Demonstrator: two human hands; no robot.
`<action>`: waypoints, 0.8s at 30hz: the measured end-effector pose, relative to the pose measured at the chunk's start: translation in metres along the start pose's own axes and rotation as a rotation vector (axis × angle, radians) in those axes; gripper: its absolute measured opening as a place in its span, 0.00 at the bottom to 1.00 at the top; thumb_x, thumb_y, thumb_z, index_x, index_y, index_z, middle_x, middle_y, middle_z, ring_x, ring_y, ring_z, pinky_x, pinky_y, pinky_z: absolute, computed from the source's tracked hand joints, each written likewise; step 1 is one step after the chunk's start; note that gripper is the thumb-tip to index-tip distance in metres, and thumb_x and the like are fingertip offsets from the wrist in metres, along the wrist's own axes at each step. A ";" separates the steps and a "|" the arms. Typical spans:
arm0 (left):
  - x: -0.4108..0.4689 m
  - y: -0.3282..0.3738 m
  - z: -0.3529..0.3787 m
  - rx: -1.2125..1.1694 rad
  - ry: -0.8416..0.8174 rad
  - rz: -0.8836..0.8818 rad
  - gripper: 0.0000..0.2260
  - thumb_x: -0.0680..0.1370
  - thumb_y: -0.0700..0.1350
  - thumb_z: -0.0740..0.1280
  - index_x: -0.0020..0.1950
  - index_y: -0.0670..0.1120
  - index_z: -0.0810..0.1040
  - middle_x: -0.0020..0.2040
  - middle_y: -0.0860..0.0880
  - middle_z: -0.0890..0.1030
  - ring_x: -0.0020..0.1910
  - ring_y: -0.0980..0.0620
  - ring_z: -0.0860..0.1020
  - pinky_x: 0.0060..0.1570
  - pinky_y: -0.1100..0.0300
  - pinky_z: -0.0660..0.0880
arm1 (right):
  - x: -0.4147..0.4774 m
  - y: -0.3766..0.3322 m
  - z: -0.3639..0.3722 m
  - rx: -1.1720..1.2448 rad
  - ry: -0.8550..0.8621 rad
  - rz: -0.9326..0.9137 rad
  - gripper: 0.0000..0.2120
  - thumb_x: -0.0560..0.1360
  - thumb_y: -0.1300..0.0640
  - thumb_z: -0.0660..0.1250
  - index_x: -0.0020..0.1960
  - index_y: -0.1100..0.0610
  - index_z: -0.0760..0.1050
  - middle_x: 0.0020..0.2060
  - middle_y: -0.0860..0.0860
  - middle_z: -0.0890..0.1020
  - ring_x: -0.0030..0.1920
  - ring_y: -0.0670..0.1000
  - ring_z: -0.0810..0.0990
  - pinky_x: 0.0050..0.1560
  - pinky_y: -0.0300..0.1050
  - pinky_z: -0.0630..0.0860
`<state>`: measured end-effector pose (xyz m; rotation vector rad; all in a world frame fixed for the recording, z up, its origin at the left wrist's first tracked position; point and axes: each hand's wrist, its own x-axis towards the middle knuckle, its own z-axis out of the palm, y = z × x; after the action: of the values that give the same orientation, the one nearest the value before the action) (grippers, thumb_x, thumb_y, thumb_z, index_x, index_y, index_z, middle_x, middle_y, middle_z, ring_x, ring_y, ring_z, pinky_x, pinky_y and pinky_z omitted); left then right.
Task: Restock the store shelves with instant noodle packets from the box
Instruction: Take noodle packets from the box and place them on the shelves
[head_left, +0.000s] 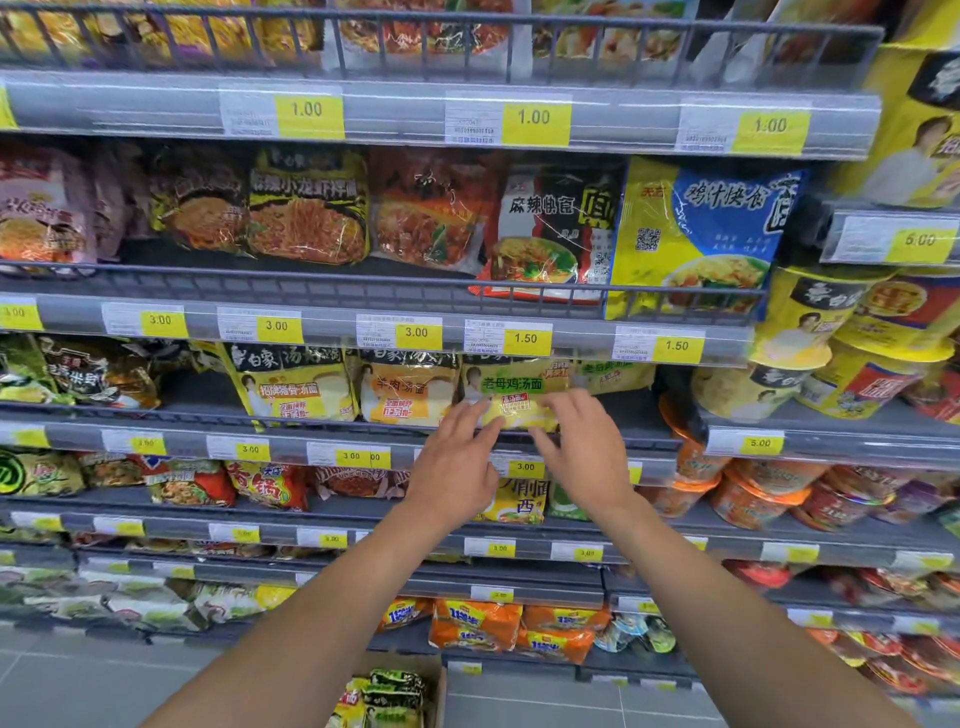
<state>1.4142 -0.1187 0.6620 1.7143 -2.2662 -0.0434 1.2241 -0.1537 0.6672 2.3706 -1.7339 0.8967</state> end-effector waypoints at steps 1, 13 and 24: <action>0.000 0.000 0.000 0.015 0.000 0.002 0.28 0.80 0.48 0.62 0.80 0.49 0.61 0.81 0.49 0.53 0.80 0.46 0.49 0.77 0.48 0.55 | -0.003 0.001 0.002 -0.055 -0.003 -0.061 0.15 0.77 0.47 0.67 0.61 0.51 0.76 0.55 0.48 0.76 0.55 0.52 0.75 0.50 0.50 0.77; 0.008 -0.003 0.009 0.069 -0.072 -0.029 0.29 0.79 0.49 0.62 0.79 0.47 0.60 0.81 0.49 0.54 0.81 0.46 0.50 0.79 0.46 0.52 | -0.010 -0.005 0.018 -0.216 -0.259 -0.037 0.25 0.79 0.39 0.58 0.72 0.46 0.70 0.70 0.48 0.72 0.67 0.53 0.73 0.63 0.54 0.67; -0.007 0.001 0.015 0.053 0.016 -0.006 0.29 0.79 0.48 0.62 0.79 0.49 0.59 0.82 0.48 0.53 0.81 0.44 0.48 0.80 0.46 0.47 | -0.022 -0.010 0.011 -0.140 -0.164 -0.042 0.22 0.77 0.43 0.63 0.67 0.50 0.75 0.67 0.50 0.75 0.69 0.54 0.70 0.68 0.55 0.67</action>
<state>1.4114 -0.1142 0.6465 1.7418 -2.2703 0.0292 1.2338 -0.1360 0.6501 2.4382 -1.7305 0.5700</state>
